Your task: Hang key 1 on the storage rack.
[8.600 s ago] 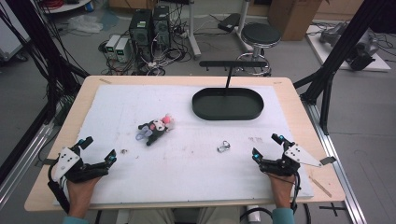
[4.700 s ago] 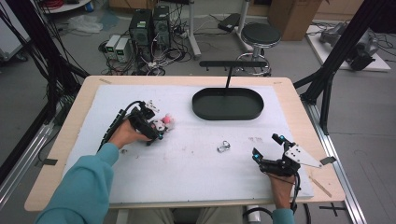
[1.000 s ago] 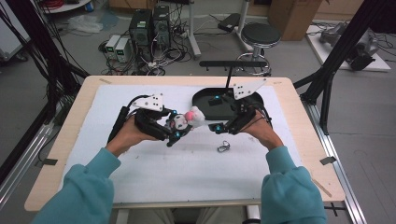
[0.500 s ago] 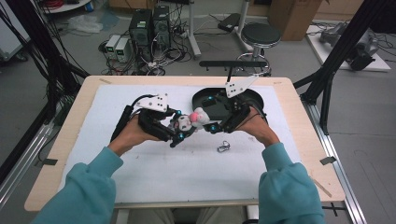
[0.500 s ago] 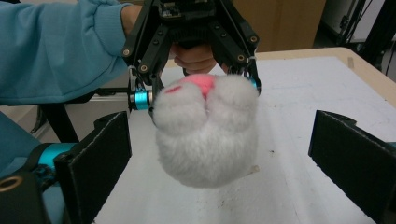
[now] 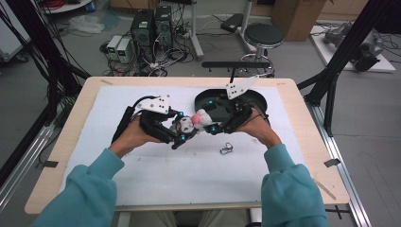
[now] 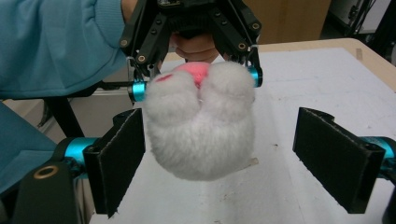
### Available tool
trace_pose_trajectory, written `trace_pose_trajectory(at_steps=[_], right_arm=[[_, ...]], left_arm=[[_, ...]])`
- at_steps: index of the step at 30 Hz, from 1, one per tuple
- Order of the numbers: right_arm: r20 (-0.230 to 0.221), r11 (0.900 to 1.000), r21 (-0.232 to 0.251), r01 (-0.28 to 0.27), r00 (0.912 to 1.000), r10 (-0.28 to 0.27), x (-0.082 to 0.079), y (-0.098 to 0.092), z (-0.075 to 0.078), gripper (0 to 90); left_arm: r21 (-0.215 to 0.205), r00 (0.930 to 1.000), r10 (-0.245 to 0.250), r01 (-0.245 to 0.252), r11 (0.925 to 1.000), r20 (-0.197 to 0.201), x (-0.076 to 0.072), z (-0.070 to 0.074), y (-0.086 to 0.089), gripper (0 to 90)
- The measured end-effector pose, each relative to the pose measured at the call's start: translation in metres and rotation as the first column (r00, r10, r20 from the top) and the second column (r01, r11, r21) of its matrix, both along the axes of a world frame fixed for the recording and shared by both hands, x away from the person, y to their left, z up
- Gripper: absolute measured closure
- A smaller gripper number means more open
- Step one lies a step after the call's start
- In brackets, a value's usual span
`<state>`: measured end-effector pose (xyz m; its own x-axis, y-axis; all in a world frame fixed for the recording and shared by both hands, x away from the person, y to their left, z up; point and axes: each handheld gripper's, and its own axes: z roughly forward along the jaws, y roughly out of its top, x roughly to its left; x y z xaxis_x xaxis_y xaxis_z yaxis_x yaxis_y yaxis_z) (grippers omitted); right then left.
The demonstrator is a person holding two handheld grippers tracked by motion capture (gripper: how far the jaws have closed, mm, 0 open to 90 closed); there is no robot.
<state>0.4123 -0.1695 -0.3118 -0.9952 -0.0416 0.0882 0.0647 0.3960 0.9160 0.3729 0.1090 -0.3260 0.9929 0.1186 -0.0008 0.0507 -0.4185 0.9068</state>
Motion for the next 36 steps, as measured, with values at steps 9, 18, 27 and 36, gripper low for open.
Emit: trace_pose_trajectory(at_steps=[9, 18, 27, 36], right_arm=[[-0.012, 1.0, -0.008, -0.03, 0.9995, 0.03, 0.0, 0.003, -0.001, 32.0], [0.023, 0.997, -0.029, -0.072, 0.9971, 0.072, -0.004, 0.008, 0.001, 52.2], [0.041, 0.998, -0.032, -0.052, 0.9977, 0.054, -0.004, 0.006, 0.002, 53.4], [0.06, 0.999, -0.043, 0.008, 0.9982, -0.006, -0.003, 0.002, 0.004, 53.3]], left_arm=[[0.005, 0.9999, -0.01, 0.01, 0.9999, 0.005, 0.001, -0.001, -0.001, 37.2], [0.014, 0.9998, -0.02, 0.019, 0.9997, 0.011, 0.001, -0.002, -0.001, 36.9], [-0.011, 0.9996, 0.003, -0.002, 0.9999, 0.026, 0.001, -0.005, -0.002, 30.5], [-0.087, 0.9856, 0.169, -0.168, 0.9819, 0.005, 0.007, -0.005, 0.01, 1.7]])
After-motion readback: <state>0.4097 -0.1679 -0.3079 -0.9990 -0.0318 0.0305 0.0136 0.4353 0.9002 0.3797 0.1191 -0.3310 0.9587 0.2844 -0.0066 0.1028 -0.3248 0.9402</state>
